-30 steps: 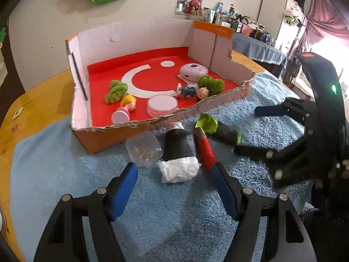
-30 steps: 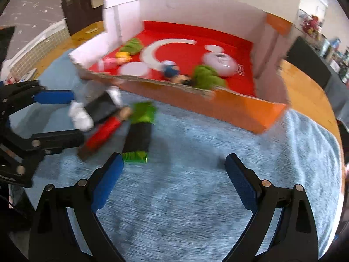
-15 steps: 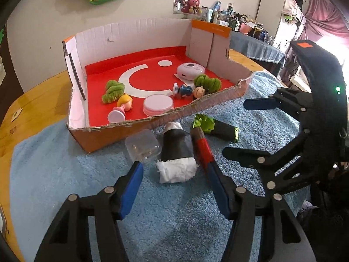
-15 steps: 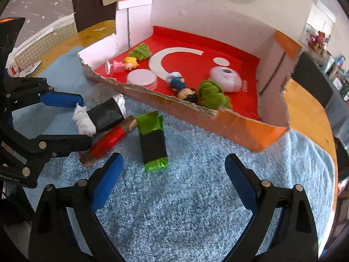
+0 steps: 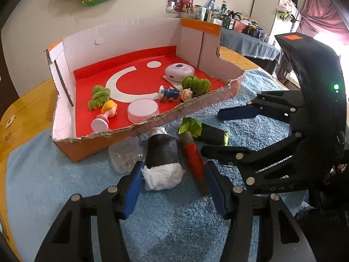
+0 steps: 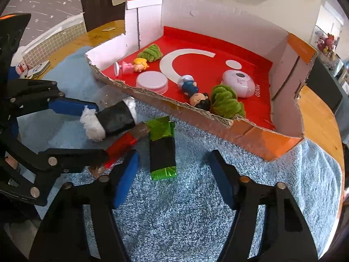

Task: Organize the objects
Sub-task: 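Grasp the green packet with the right gripper while the left grasps the cloth-wrapped black bottle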

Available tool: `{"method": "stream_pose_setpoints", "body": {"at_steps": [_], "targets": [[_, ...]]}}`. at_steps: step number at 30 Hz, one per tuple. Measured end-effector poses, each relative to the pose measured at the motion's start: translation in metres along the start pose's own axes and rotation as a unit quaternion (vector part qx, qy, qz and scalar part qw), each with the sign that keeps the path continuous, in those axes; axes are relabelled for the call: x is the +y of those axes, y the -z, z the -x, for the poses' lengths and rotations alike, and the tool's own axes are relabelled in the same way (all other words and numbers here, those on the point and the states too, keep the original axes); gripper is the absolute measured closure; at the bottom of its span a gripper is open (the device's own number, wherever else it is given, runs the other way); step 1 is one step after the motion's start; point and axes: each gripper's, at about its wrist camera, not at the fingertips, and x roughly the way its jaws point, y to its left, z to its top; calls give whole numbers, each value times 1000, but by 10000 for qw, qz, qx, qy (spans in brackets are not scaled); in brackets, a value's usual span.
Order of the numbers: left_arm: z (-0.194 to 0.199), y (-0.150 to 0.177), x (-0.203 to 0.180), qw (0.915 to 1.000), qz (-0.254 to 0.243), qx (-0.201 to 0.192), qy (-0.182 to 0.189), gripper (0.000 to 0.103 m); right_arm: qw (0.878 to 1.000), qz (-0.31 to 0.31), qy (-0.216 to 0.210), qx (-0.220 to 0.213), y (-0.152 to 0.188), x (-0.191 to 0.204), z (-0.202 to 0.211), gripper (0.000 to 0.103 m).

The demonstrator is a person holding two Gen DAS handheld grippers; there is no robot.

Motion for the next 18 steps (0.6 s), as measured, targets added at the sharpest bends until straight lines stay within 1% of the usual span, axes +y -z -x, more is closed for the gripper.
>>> {"method": "stream_pose_setpoints", "body": {"at_steps": [4,5,6,10,12,18], "targets": [[0,-2,-1,10000,-46,40,-11,46,10000,32,-64,-8,-2,0,-1,51],[1,-2,-1,10000,-65,43,-14,49,10000,31,-86,-7,-2,0,-1,52],[2,-2,0,10000,-50,51,-9,50,9999,22,-99,-12,-2,-1,0,52],[3,-2,8,9999,71,137,-36,50,9999,3,-121,-11,-1,-3,0,52],[3,-2,9,9999,89,145,-19,52,9999,5,-124,-5,-1,-3,0,52],[2,-4,5,9998,-15,196,-77,52,9999,14,-143,-5,-2,-3,-2,52]]}}
